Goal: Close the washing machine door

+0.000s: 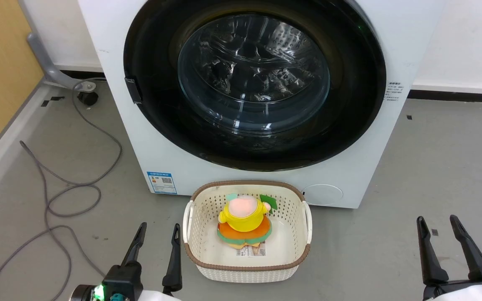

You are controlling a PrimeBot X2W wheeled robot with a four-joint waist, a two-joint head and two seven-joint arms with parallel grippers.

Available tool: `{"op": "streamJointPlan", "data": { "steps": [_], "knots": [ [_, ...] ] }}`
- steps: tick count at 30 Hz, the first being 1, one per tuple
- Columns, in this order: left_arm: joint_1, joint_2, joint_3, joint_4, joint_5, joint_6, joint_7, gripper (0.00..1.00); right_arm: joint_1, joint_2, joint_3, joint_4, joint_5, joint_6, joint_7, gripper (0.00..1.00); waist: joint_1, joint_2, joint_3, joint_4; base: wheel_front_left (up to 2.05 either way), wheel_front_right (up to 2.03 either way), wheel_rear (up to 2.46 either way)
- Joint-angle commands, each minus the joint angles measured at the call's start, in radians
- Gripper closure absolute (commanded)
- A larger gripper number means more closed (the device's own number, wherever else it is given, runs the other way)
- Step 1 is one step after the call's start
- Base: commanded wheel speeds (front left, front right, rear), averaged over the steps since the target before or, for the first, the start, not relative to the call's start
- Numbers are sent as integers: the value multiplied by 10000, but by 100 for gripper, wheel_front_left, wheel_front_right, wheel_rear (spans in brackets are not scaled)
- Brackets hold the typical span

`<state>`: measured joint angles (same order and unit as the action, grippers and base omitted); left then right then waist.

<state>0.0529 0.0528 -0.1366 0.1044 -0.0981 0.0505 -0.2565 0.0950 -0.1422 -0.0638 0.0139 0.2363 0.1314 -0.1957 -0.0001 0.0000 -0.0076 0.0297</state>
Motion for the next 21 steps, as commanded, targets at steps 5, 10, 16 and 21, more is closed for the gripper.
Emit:
{"op": "streamJointPlan", "data": {
  "steps": [5,10,16,21],
  "knots": [
    [131,5,46,-37,115,80,-53,0,102,-24,37,11,104,-7,-64,0,1,0,-2,6,0,0,0],
    [136,2,50,-48,141,151,-53,0,83,-79,67,31,158,-7,-38,0,1,0,4,15,0,0,0],
    [38,-6,13,-43,81,122,10,100,-4,-26,68,32,125,0,7,100,1,0,10,16,0,0,0],
    [15,-6,67,-83,117,97,112,100,-41,12,90,26,25,0,85,100,1,0,12,4,0,0,0]
  ]
}}
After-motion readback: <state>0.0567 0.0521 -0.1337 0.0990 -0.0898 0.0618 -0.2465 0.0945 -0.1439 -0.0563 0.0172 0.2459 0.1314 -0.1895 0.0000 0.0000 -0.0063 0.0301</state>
